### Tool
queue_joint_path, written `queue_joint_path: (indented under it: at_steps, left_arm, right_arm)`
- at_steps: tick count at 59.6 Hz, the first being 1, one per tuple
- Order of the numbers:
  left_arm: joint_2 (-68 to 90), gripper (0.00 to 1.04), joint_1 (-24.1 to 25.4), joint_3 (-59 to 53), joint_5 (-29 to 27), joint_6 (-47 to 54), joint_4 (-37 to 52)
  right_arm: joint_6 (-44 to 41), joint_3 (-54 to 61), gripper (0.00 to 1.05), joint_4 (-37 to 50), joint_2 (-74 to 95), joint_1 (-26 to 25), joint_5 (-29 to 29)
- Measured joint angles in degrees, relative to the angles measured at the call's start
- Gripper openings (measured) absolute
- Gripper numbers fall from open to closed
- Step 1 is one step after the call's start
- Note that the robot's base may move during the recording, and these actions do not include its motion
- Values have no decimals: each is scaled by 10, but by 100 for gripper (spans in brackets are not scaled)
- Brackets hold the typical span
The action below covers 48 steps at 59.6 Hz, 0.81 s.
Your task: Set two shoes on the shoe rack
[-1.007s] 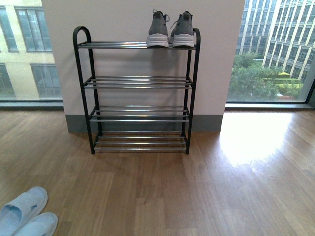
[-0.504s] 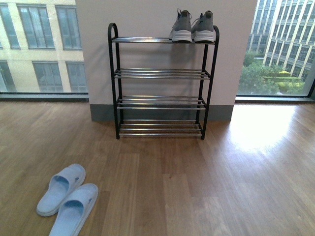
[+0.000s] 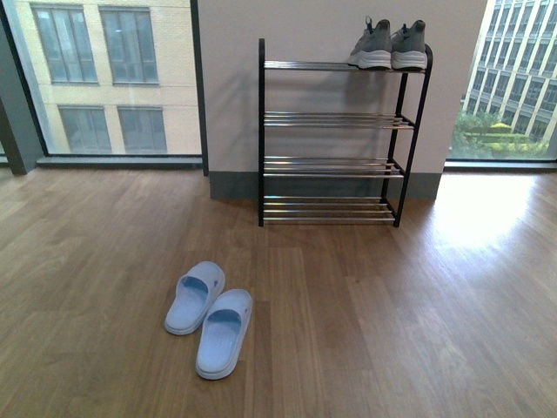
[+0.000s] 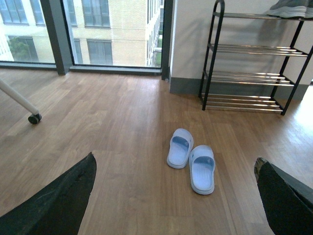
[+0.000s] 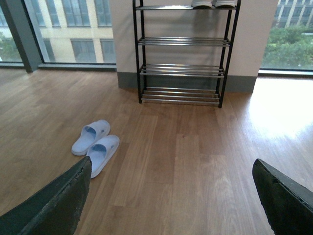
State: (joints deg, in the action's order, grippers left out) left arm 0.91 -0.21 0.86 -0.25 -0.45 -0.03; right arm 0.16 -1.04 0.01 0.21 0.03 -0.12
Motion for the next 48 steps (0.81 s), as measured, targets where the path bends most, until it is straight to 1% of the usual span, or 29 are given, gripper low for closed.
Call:
queue_joint_path:
  at_steps: [48]
  left_arm:
    - [0, 95, 0, 0, 2, 0, 0]
  right_arm:
    - [0, 0, 95, 0, 1, -1, 1]
